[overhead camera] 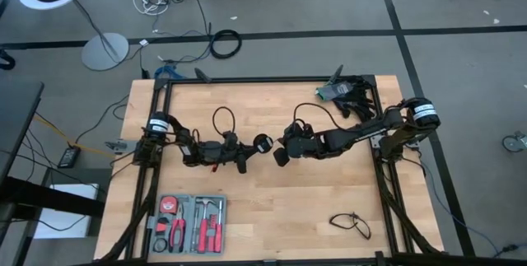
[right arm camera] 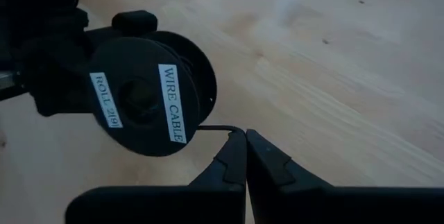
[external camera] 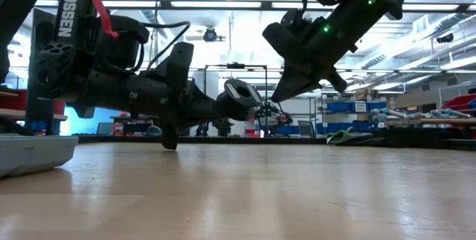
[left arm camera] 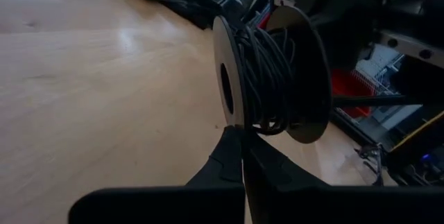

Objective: Coil cords
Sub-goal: Coil the black wire onto the spool, then uncoil the black wire from the spool

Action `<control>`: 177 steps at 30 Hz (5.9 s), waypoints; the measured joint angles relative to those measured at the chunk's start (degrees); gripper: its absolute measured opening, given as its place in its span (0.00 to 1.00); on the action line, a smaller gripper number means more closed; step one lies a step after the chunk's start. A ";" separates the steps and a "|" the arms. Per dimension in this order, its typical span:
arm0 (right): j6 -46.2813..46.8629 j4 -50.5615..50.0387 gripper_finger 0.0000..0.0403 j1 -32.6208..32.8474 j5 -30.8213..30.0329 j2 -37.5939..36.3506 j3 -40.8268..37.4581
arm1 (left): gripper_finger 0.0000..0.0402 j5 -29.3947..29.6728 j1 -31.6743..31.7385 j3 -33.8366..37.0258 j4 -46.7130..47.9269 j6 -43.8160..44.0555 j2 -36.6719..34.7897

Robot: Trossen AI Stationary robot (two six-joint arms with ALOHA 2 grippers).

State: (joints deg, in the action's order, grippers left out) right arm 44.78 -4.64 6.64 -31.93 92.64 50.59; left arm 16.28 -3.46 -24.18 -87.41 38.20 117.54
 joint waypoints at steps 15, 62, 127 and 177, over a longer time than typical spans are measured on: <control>1.76 -0.99 0.00 2.01 1.88 0.02 -0.02 | 0.00 -1.58 -0.02 0.04 0.26 0.89 0.02; 10.86 -9.82 0.00 2.39 8.45 0.09 -0.02 | 0.19 -14.08 3.08 -0.07 9.07 4.05 -0.55; 35.14 -39.82 0.22 27.78 -17.84 -3.63 -3.98 | 0.19 -12.48 12.49 -14.23 65.52 -31.81 -32.88; -7.50 18.09 0.04 20.79 1.71 -3.72 -21.44 | 0.19 -3.92 -3.78 -5.56 72.97 -28.81 -40.65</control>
State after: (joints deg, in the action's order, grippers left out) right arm 37.28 13.45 27.44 -30.22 88.92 29.15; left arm 12.36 -7.25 -29.74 -14.44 9.39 76.88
